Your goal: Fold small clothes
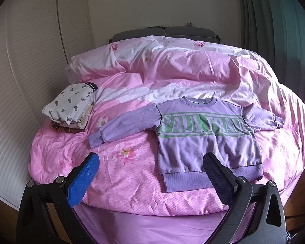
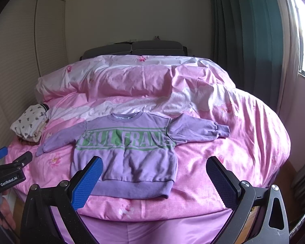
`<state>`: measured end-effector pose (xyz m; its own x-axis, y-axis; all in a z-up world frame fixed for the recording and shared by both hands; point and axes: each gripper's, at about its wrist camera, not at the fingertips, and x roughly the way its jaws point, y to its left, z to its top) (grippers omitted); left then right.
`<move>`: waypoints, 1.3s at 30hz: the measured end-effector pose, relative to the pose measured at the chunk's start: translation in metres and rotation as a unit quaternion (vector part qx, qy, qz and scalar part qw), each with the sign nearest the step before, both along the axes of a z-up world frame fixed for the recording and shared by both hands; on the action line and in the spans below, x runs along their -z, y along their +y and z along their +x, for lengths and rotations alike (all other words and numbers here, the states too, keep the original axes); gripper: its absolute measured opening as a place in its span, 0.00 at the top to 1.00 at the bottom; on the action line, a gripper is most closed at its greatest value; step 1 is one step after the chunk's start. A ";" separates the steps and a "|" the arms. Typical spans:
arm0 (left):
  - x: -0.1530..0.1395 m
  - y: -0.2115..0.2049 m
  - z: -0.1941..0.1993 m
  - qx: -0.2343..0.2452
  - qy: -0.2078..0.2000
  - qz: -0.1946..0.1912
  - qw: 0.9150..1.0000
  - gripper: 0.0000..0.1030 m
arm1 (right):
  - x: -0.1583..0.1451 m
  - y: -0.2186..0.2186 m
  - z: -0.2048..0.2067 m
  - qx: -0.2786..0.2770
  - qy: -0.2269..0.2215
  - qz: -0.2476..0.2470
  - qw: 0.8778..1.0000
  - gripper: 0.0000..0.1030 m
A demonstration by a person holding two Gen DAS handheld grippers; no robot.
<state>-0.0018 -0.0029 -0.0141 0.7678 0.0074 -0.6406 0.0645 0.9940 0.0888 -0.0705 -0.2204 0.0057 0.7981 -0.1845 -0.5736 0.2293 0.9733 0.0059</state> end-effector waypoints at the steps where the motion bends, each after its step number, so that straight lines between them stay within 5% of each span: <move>1: 0.000 0.001 0.000 0.000 0.000 0.001 1.000 0.00 | 0.000 0.000 0.000 0.000 0.000 0.000 1.000 0.00; 39: 0.005 -0.006 -0.004 0.004 0.003 -0.002 1.000 0.00 | 0.003 -0.004 -0.001 0.007 0.004 0.003 1.000 0.00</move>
